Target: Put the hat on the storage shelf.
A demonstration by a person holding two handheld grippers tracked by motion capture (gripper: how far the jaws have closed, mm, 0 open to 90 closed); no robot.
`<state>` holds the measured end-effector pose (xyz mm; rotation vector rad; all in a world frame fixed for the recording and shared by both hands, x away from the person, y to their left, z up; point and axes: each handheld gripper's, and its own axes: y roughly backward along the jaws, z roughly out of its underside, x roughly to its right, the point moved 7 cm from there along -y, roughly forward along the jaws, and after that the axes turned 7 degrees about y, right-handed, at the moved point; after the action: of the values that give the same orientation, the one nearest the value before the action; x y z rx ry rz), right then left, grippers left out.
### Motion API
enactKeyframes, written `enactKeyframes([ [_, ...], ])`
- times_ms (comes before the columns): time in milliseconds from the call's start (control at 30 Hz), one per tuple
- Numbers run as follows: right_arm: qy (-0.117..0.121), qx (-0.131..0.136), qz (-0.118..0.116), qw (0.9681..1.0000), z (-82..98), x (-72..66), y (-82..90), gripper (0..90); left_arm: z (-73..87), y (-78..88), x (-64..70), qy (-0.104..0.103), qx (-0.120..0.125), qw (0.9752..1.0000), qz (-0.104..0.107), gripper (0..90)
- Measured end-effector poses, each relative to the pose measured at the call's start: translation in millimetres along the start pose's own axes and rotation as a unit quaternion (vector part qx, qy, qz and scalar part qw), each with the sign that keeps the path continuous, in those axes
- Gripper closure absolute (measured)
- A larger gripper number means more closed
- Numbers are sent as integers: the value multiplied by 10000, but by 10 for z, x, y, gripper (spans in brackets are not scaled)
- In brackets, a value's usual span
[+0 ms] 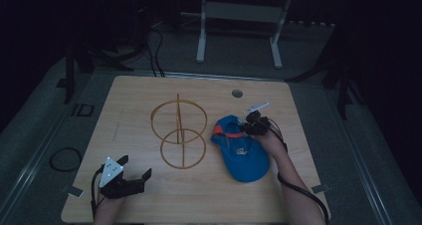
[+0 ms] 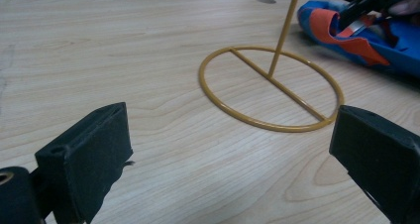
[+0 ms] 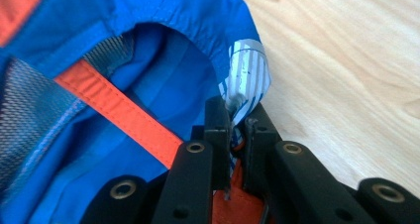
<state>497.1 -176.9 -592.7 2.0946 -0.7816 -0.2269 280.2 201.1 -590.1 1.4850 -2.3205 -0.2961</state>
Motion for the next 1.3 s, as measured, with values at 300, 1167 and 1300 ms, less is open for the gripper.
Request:
enactKeyframes([
  [300, 96, 642, 265, 9975, -143, -8, 473, 839, 0, -1, 7, -27, -3, 10000, -33, 30],
  [1167, 105, 2015, 865, 9756, -458, -222, 1815, 839, -177, 129, 167, 173, 129, 9992, -331, 30],
  [1300, 174, 2113, 1026, 9718, -480, -225, 1976, 840, -311, 187, 244, 213, 142, 9993, -275, 30],
])
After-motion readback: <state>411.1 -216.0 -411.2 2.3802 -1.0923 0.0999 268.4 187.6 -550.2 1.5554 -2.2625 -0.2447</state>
